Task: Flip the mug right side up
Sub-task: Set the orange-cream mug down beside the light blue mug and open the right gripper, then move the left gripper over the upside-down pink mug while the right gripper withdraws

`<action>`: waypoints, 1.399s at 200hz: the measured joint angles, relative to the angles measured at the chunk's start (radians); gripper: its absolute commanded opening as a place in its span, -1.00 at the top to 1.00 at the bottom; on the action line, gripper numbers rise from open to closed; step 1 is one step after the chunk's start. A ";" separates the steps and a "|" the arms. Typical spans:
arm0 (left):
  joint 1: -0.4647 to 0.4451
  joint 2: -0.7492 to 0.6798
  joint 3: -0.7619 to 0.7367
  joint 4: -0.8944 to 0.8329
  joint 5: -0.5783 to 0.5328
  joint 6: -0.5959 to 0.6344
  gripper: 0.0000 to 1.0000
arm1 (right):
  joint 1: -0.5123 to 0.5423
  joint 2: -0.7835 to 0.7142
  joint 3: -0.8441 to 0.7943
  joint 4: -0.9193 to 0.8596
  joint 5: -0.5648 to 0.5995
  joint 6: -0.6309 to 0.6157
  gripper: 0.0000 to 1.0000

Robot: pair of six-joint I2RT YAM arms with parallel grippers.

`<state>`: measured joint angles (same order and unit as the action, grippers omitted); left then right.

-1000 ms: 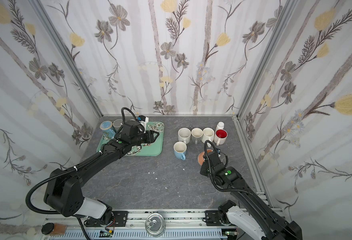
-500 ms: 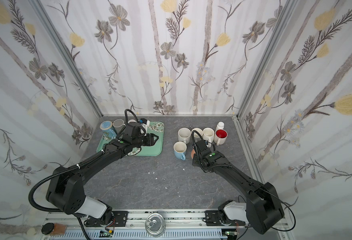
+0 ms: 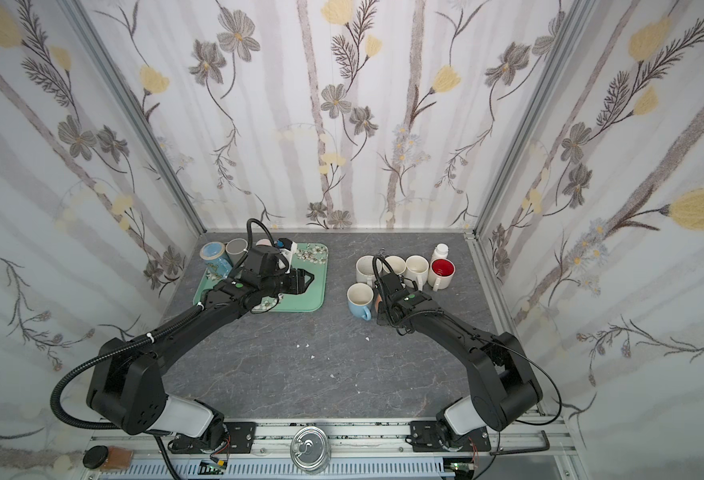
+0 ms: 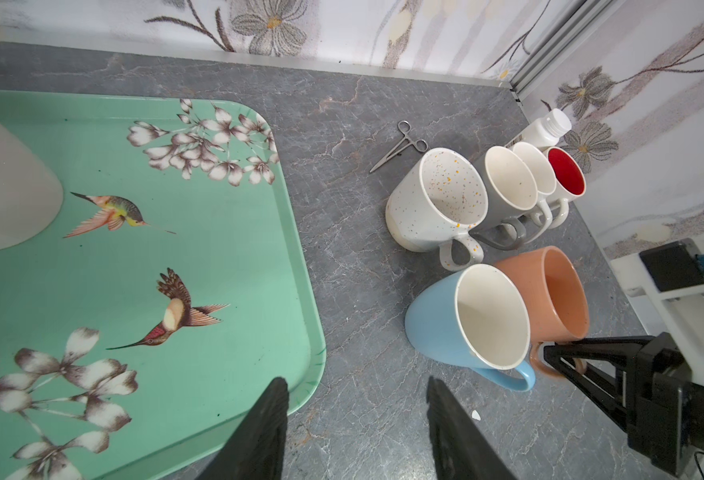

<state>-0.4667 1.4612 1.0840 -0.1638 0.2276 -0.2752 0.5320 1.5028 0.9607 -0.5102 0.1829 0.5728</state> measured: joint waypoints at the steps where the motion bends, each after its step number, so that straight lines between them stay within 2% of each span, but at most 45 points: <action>1: 0.000 -0.001 0.000 0.000 0.000 0.000 -0.06 | 0.000 0.001 0.000 0.000 0.000 -0.001 1.00; 13: 0.005 -0.016 -0.010 -0.005 -0.007 0.006 -0.06 | 0.005 0.015 0.004 0.007 0.005 -0.009 0.96; 49: 0.023 -0.050 -0.026 -0.026 -0.018 0.008 -0.09 | 0.019 0.021 0.009 0.014 0.015 -0.024 0.43; 69: 0.034 -0.062 -0.027 -0.033 -0.021 0.011 -0.10 | 0.026 0.007 0.010 0.027 0.031 -0.026 0.27; 121: 0.093 -0.091 0.003 -0.075 -0.040 0.043 -0.17 | 0.055 -0.074 0.050 -0.003 0.073 -0.024 0.23; 149: 0.193 -0.120 0.024 -0.090 -0.075 0.063 -0.18 | 0.084 -0.152 0.109 -0.030 0.108 -0.024 0.23; 173: 0.320 -0.108 0.043 -0.098 -0.082 0.064 -0.18 | 0.104 -0.206 0.140 -0.035 0.119 -0.024 0.24; 189: 0.380 -0.054 0.089 -0.101 -0.084 0.067 -0.18 | 0.127 -0.230 0.146 -0.021 0.114 -0.024 0.24; 208: 0.398 0.041 0.166 -0.112 -0.066 0.088 -0.18 | 0.158 -0.233 0.146 0.009 0.101 -0.023 0.24; 280: 0.396 0.514 0.625 -0.244 -0.062 0.127 -0.19 | 0.235 -0.151 0.127 0.119 0.046 0.003 0.25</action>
<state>-0.0711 1.9755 1.7092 -0.4076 0.1654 -0.1478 0.7666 1.3521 1.0878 -0.3912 0.2291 0.5758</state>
